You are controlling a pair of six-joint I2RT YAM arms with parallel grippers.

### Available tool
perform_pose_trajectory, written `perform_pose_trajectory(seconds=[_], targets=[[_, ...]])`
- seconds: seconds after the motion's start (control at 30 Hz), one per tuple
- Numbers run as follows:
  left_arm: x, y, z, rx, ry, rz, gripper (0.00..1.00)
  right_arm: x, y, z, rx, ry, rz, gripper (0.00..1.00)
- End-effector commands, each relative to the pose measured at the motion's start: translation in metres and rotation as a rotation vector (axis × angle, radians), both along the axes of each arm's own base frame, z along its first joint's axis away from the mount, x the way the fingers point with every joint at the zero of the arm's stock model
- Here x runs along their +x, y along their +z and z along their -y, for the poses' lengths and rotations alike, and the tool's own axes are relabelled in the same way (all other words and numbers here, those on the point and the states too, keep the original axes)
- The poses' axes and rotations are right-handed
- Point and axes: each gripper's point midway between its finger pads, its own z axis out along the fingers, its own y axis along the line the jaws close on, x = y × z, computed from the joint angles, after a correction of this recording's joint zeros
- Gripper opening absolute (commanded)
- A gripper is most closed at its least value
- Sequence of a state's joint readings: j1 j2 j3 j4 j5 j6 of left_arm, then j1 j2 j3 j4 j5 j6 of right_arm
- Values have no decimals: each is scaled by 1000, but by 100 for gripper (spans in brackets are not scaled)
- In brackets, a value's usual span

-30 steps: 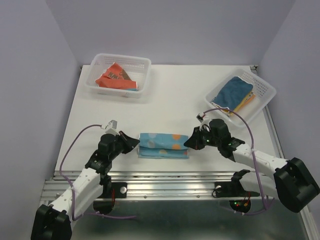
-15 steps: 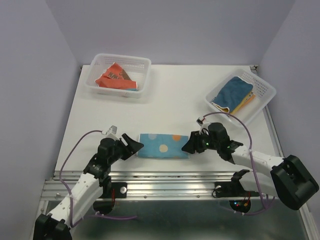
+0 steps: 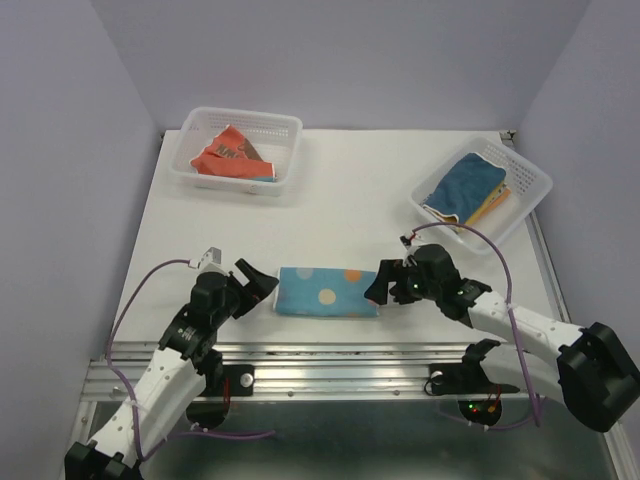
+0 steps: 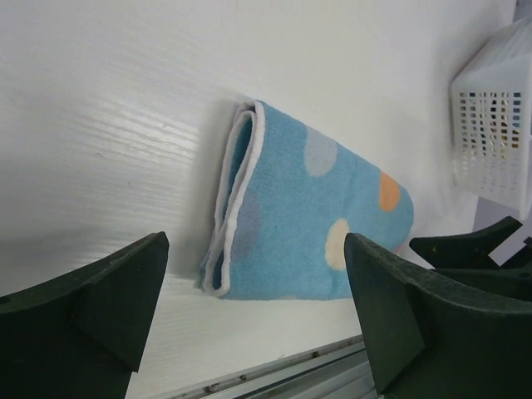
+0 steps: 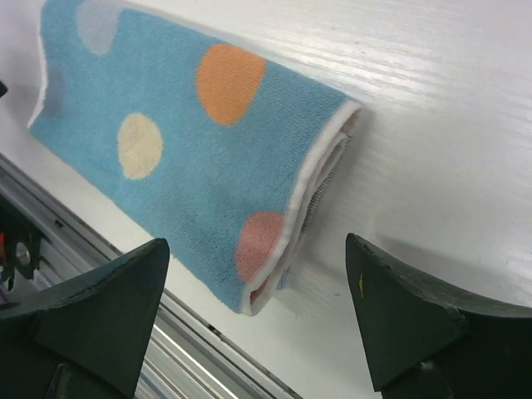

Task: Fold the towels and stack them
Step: Neatly place the folded towel into the bin

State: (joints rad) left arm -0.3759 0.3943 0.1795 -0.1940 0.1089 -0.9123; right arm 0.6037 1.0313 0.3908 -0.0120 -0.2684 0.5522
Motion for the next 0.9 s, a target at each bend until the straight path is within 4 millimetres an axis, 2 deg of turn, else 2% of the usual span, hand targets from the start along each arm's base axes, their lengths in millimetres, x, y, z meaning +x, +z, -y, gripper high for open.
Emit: perform_pose_trajectory(seconds=[0.0,0.03,0.13,0.2,0.3,0.5,0.6,0.7,0.87], targets=[[22,25,-7,71,41,57,99,24,7,1,-69,-126,2,93],[24,23,-7,79,39,53,99,24,10,-1,-62,-121,4,93],[31,27,-5,97,28,66,99,28,-2,-9,-101,-144,-23,92],[33,24,-4,108,18,58,99,31,-2,-15,-115,-154,-26,91],[34,22,-5,120,21,59,99,32,-8,-20,-149,-175,-41,82],[34,26,-8,120,33,76,99,29,-34,-14,-272,-231,-86,70],[34,28,-8,118,33,79,99,29,-41,-13,-303,-254,-90,66],[34,32,-7,120,26,96,99,30,-49,-9,-361,-289,-92,58],[34,34,-6,115,19,105,99,30,-60,-1,-435,-309,-86,34]])
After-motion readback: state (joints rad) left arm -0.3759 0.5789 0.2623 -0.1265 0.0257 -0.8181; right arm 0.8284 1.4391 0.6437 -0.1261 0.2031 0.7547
